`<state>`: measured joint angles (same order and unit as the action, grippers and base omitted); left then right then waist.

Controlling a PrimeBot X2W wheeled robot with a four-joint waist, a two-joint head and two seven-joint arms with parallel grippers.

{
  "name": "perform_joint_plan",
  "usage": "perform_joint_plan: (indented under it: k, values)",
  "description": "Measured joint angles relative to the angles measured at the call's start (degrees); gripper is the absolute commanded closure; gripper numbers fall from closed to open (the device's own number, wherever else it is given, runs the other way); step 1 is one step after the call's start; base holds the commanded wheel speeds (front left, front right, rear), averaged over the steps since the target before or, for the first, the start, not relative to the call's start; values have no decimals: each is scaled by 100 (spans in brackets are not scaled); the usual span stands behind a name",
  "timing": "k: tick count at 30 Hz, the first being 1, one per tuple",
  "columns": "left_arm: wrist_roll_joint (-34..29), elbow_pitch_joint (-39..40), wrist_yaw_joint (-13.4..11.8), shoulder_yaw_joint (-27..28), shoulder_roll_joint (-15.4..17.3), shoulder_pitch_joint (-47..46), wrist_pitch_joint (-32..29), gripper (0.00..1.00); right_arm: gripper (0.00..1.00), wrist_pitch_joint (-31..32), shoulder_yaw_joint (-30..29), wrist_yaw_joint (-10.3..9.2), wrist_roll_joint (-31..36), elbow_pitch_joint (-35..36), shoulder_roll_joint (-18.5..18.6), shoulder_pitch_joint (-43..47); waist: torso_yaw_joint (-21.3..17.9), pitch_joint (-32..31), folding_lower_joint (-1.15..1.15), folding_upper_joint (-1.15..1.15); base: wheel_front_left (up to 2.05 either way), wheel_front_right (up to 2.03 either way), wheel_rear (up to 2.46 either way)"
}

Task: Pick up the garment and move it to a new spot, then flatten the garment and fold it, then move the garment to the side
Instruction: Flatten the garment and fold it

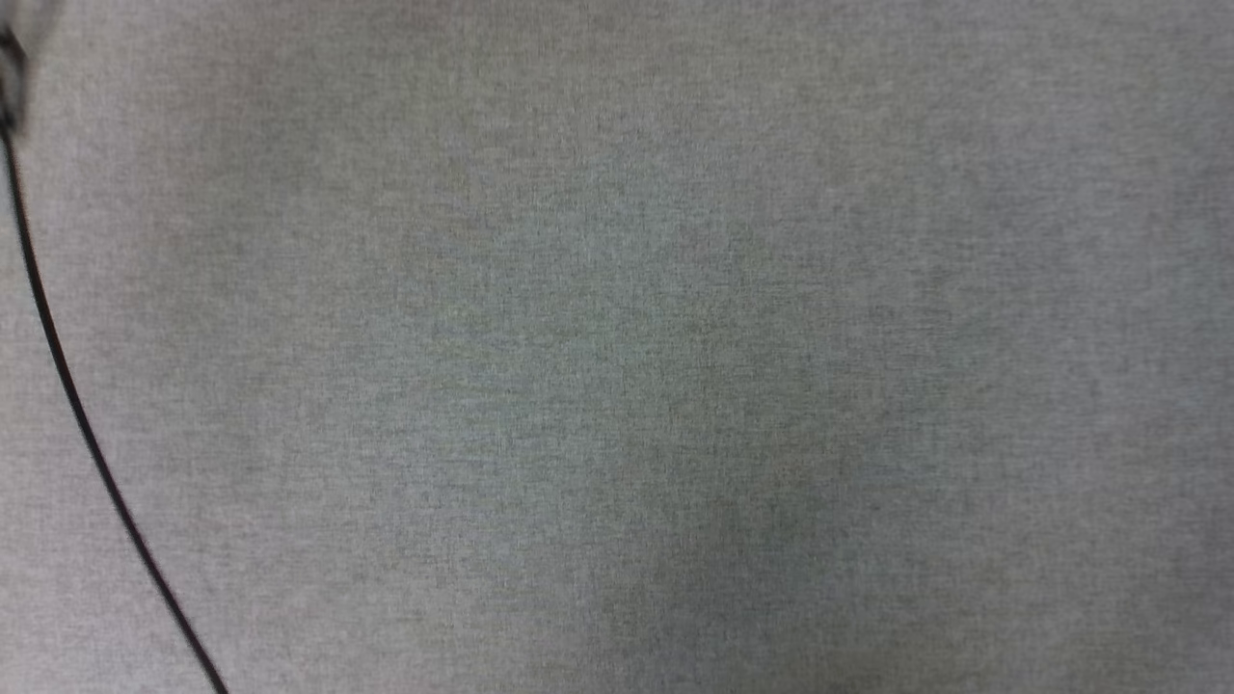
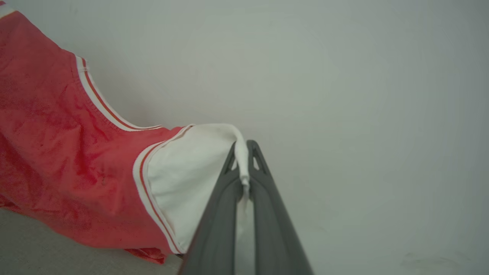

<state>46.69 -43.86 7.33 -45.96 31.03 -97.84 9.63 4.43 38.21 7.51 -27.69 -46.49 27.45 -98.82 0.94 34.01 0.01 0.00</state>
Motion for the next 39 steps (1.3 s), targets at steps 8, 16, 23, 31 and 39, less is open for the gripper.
perform_joint_plan:
  k: [8, 16, 23, 31, 39]
  values:
    - [520, 127, 5, -231, 92, 2061, 442, 100, 100, -715, 538, 0, -667, -216, -177, 1532, -50, -393, 0, 0, 0, 0, 0]
    - [690, 843, -137, -335, 141, 4190, 527, 100, 100, -1053, 1102, 0, -1381, 223, 304, 3398, 9, -1090, -1, 0, 0, 0, 0]
    - [883, 1438, -375, -224, 423, 5854, 536, 100, 100, -1162, 1440, 0, -1723, 709, 577, 4933, 10, -1758, -2, 0, 0, 0, 0]
    - [1031, 1800, -698, -270, 691, 7318, 545, 100, 100, -1324, 1324, -1, -1880, 1004, 920, 6438, -58, -2469, -3, 0, 0, 0, 0]
    - [1273, 2297, -999, -54, 967, 8396, 544, 100, 100, -1226, 864, 0, -1861, 1577, 1323, 8037, -81, -3034, -3, 0, 0, 0, 0]
